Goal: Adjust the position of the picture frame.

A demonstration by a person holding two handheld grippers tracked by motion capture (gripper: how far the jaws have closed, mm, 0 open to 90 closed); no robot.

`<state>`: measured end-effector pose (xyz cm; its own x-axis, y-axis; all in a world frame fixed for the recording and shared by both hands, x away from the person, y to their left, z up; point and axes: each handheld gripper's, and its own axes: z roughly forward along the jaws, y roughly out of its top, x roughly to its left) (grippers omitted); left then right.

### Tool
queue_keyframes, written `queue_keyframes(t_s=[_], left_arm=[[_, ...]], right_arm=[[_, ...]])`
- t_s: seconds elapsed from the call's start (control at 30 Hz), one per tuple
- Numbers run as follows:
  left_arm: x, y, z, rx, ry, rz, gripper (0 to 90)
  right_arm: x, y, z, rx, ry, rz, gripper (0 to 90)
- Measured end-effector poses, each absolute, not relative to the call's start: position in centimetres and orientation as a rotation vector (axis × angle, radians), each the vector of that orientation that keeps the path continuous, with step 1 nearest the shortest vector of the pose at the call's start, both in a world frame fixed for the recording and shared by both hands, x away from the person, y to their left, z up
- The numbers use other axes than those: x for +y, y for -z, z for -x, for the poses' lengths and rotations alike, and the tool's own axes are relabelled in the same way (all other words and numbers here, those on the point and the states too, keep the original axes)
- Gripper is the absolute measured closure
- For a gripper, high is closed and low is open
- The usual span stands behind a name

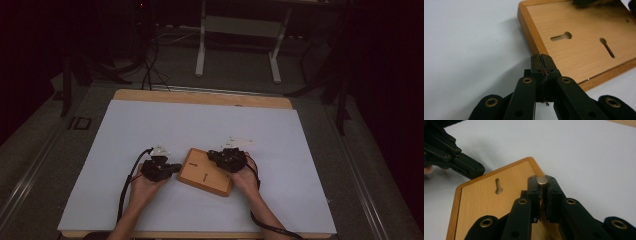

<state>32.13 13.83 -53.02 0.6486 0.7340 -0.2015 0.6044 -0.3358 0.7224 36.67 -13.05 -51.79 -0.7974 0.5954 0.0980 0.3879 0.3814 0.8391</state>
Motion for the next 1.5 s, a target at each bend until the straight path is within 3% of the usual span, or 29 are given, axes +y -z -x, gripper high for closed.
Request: queue_keyframes(t_s=[0.77, 1.5], left_arm=[[12.5, 53.0, -30.9, 0.981, -0.134, -2.066, 89.2], [12.5, 53.0, -31.1, 0.976, -0.149, -2.084, 86.9]], right_arm=[[-13.3, 52.4, -38.0, 2.465, -1.350, -0.945, 84.0], [-13.5, 52.8, -38.0, 2.484, -1.365, -0.959, 83.9]])
